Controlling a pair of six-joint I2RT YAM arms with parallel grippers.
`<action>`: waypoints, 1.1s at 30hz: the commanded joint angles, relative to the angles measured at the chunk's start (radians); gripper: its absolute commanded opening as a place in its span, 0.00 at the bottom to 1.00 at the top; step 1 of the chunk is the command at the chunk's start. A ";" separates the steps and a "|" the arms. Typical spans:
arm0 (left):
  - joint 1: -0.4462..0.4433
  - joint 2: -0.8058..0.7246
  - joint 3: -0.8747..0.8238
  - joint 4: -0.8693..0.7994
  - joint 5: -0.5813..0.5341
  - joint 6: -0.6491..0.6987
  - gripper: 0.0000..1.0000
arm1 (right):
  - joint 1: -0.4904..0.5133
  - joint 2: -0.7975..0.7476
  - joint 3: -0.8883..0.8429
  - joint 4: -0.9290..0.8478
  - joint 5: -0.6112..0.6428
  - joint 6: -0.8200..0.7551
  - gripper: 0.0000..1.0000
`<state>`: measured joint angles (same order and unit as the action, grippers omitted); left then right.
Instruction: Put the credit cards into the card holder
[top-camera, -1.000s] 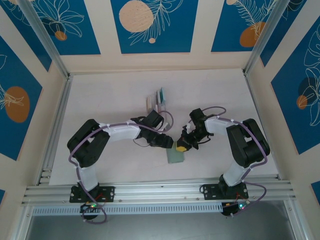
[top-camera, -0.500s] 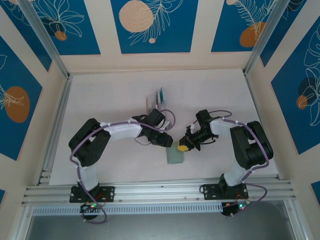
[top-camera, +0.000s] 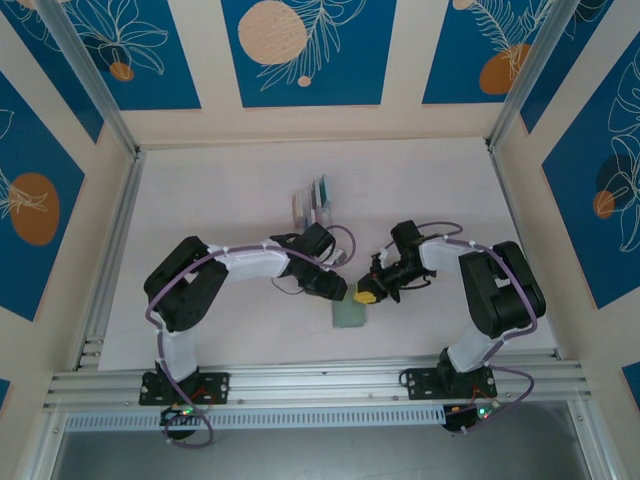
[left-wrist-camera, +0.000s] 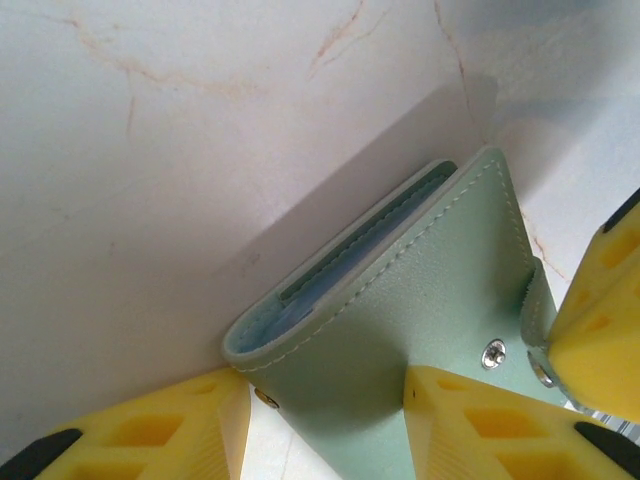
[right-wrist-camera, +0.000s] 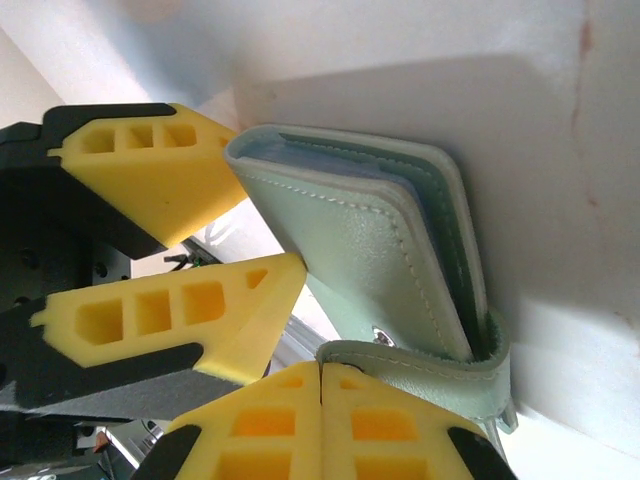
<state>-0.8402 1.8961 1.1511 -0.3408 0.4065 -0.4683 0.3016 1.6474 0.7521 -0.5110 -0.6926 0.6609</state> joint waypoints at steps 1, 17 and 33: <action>-0.010 0.021 0.021 -0.015 -0.014 0.011 0.44 | 0.016 0.029 -0.006 -0.011 -0.023 -0.014 0.00; -0.011 0.024 0.019 -0.008 -0.012 0.005 0.44 | 0.032 0.066 0.007 -0.031 0.046 -0.018 0.00; -0.011 0.024 0.020 -0.002 -0.007 0.005 0.44 | 0.043 0.089 0.010 -0.051 0.165 -0.006 0.00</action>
<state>-0.8402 1.9007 1.1545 -0.3408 0.4065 -0.4686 0.3389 1.7000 0.7662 -0.5278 -0.6540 0.6544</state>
